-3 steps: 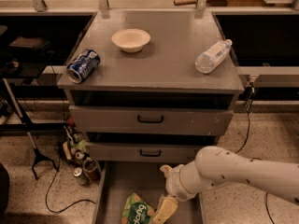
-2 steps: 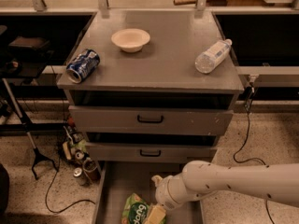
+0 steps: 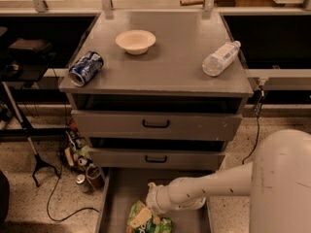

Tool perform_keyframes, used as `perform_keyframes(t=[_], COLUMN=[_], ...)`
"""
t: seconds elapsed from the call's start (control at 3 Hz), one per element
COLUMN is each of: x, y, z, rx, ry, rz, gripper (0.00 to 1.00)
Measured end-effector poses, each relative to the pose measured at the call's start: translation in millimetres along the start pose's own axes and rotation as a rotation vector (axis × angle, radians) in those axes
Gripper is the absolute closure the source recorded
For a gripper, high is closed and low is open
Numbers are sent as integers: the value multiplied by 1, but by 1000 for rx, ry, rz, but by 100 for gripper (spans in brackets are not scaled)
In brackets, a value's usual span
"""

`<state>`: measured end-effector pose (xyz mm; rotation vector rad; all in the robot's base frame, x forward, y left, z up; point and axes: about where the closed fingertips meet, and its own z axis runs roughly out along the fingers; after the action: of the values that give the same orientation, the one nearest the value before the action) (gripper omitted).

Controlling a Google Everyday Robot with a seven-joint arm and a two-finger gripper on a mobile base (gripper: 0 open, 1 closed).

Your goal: Pick green rice chip bag from bottom drawer and place on counter

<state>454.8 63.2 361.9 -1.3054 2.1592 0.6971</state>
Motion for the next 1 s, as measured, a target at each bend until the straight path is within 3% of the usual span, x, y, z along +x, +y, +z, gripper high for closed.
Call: perform_keyframes(t=[0.33, 1.0], x=[9, 17], y=[-17, -25], z=[35, 41], rx=[46, 29], ry=[-21, -52], rz=[55, 20], gripper=[0, 0])
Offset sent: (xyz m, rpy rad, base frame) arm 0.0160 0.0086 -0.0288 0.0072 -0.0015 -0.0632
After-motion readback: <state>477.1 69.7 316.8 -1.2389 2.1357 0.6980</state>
